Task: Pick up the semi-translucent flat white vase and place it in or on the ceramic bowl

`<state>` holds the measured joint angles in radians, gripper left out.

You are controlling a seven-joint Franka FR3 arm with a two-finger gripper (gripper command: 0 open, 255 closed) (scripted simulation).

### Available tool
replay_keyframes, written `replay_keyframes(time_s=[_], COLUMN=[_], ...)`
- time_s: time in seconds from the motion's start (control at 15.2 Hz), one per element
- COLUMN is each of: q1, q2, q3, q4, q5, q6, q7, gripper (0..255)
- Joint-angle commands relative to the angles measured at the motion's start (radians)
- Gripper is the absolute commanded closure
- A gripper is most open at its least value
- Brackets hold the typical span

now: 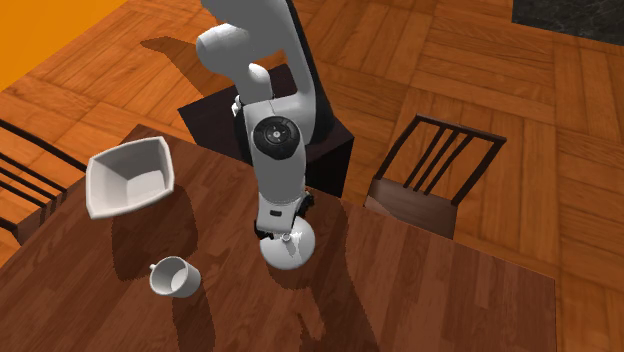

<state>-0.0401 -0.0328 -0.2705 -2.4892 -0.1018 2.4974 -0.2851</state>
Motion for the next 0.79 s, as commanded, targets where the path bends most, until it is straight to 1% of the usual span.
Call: replay_keyframes(time_s=[0.0,0.4,0.73], q1=[-0.003,-0.007,-0.008], q2=[0.046,0.126,0.134], q3=[-0.005,-0.003,-0.002], q4=[0.006,-0.002,-0.002], q5=[0.019,0.050,0.054], q6=[0.042,0.127,0.135], q7=[-0.026,-0.049,-0.051], gripper=[0,0,0])
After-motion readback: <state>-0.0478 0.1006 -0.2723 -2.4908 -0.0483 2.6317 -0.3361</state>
